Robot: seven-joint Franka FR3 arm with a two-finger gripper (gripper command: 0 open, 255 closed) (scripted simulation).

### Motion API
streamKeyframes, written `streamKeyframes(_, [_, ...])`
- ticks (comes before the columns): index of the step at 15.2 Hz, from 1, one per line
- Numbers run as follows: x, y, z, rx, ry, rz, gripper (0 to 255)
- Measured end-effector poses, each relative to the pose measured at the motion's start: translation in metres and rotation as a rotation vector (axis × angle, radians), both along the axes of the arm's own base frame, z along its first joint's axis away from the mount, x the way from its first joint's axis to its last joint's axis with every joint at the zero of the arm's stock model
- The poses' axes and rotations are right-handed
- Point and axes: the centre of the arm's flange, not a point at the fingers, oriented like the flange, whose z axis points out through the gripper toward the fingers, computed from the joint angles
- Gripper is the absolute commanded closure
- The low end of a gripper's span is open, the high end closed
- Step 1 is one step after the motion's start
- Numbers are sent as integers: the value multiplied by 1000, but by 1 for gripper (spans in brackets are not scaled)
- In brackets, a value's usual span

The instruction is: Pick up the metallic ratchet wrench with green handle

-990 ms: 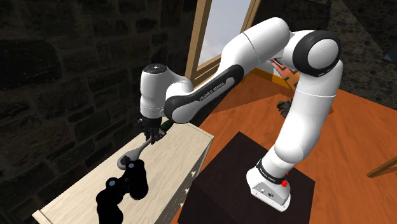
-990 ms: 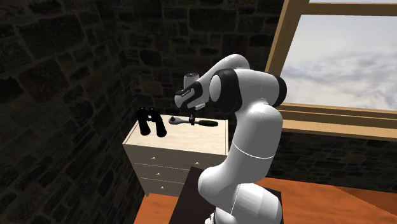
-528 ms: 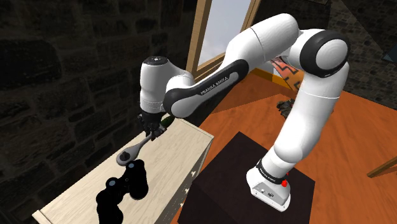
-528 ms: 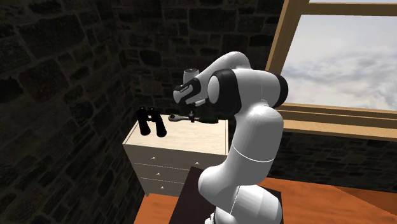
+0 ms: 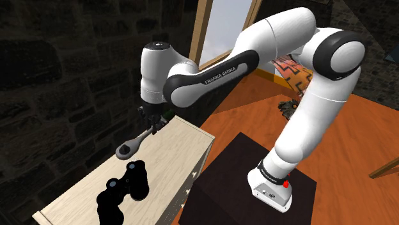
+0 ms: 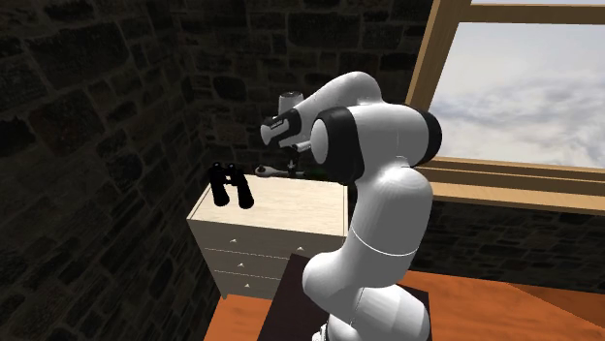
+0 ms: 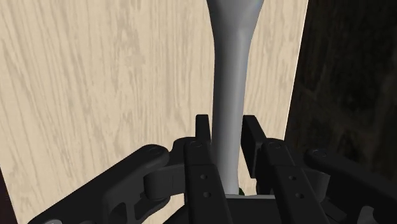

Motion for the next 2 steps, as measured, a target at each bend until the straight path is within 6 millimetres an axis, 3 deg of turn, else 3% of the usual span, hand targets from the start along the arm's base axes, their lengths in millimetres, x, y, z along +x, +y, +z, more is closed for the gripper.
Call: streamKeyframes(2, [0, 0, 8, 0, 0, 0, 255])
